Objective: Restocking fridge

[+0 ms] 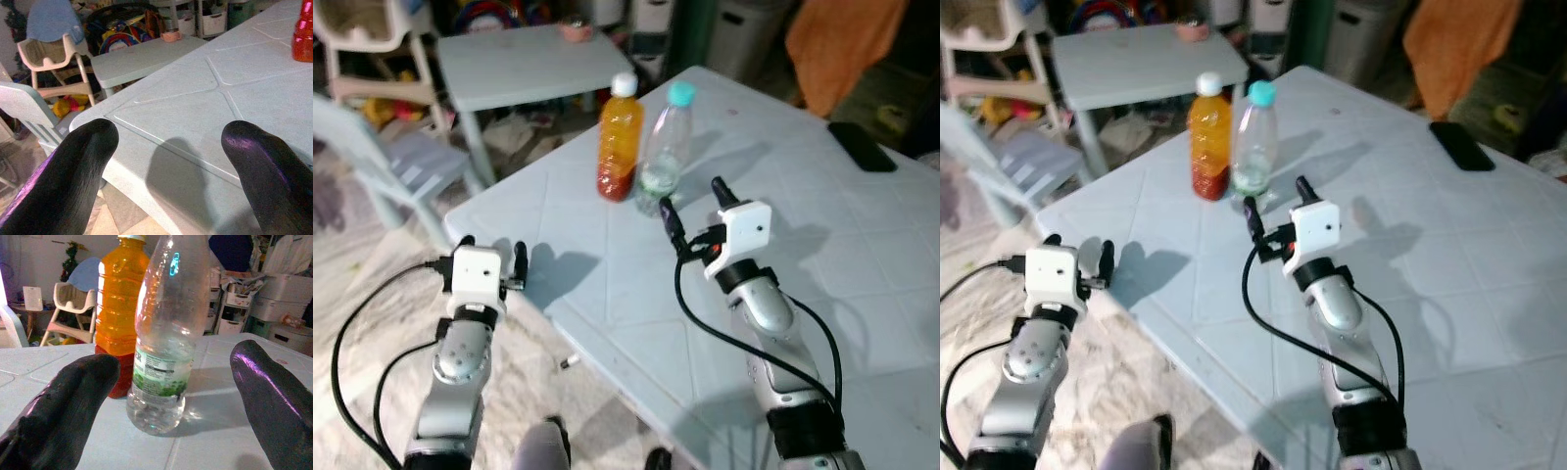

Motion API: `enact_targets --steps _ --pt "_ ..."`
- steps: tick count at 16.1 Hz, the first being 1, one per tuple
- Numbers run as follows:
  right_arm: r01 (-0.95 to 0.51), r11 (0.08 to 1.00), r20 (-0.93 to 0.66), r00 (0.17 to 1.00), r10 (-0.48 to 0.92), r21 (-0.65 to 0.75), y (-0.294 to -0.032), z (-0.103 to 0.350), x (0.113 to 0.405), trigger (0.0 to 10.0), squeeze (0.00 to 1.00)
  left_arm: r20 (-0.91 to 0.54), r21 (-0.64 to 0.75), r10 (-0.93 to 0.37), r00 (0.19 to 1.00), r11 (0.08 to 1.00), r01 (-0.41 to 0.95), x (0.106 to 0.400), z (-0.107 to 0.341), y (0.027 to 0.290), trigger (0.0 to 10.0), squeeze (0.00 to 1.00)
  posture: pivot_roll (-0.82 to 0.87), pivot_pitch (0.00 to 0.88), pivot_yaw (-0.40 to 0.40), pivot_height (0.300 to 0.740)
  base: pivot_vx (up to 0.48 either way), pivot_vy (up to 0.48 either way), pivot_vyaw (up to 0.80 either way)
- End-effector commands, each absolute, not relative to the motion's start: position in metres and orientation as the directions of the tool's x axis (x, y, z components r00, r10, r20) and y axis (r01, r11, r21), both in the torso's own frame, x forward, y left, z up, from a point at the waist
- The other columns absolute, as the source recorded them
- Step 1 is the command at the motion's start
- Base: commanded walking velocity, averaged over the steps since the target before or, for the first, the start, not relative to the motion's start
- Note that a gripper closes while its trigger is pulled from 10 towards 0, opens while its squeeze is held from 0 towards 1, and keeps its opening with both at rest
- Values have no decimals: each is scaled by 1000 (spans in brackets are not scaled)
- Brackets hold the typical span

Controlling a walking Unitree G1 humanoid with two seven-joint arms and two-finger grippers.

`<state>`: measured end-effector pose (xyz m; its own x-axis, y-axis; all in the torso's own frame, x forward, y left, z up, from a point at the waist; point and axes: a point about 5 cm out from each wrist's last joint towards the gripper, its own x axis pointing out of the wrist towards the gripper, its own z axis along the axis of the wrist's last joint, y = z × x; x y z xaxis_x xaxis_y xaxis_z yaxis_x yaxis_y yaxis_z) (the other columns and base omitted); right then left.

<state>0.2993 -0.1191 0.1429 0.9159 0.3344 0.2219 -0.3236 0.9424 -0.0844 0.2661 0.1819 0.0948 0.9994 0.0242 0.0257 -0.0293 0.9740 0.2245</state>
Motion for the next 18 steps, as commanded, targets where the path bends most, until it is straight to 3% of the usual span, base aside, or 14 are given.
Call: enact_targets --steps 1,9,12,18 --pt "-305 947 253 912 322 -106 -127 151 301 10000 0 37 227 17 999 974 -25 267 98 180 10000 0 96 119 -66 740 0 0 0" --pt "-376 902 372 823 430 -211 -126 206 328 10000 0 29 234 8 1000 972 -15 264 98 180 10000 0 112 132 -62 740 0 0 0" --pt "-462 855 382 765 518 -235 -109 224 340 10000 0 28 242 10 1000 970 -17 264 99 183 10000 0 128 136 -61 740 0 0 0" --pt "-526 831 390 737 552 -182 -87 238 354 10000 0 18 248 7 1000 969 -11 262 99 181 10000 0 138 144 -58 740 0 0 0"
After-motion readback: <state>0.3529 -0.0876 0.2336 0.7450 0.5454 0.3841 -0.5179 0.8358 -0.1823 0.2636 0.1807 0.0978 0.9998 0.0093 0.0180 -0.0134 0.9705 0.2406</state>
